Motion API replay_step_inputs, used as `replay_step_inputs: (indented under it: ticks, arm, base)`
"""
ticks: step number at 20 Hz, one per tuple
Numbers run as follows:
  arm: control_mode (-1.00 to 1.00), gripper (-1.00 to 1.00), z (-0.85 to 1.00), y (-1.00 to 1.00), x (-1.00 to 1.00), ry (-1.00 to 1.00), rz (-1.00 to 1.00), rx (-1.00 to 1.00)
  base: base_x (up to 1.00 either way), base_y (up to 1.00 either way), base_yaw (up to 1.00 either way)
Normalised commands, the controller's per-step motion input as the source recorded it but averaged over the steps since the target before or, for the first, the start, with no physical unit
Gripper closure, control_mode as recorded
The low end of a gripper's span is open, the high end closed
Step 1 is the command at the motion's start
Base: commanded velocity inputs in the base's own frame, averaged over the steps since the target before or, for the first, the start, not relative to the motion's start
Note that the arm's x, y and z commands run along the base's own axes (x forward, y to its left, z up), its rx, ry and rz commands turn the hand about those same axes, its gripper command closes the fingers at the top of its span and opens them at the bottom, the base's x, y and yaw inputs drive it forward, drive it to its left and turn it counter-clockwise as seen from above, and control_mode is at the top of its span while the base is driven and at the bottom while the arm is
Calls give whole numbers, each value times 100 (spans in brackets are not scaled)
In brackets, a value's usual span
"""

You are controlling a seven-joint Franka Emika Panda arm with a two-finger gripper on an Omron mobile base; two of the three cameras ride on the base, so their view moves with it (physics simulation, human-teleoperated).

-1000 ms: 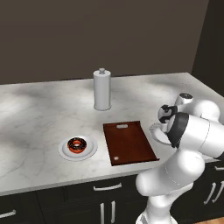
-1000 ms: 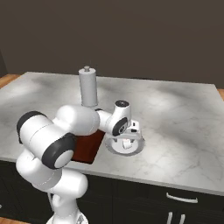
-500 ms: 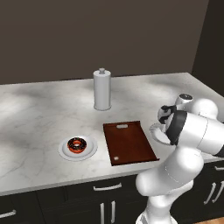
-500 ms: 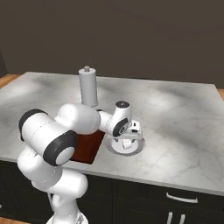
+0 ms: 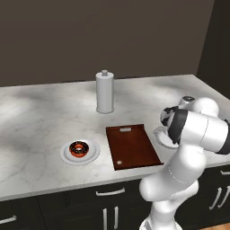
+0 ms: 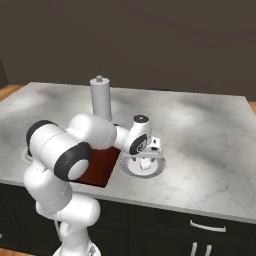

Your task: Move the dessert items from the plates to the tray.

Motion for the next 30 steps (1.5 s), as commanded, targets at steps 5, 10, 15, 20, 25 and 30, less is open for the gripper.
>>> replay_step_inputs:
  ticks: [5,10,15,20,25,30]
  arm:
    - [-100,-100,-17,0,6,0,0,0]
    - [-100,-100,-18,0,10,0,0,0]
    - [-100,-100,-17,0,6,0,0,0]
    - [-100,-100,-20,0,2,0,0,0]
    - [-100,100,-2,0,0,0,0,0]
    - [-100,100,-2,0,0,0,0,0]
  base:
    - [0,0,0]
    - [0,0,0]
    - [0,0,0]
    - [0,0,0]
    - [0,0,0]
    - [0,0,0]
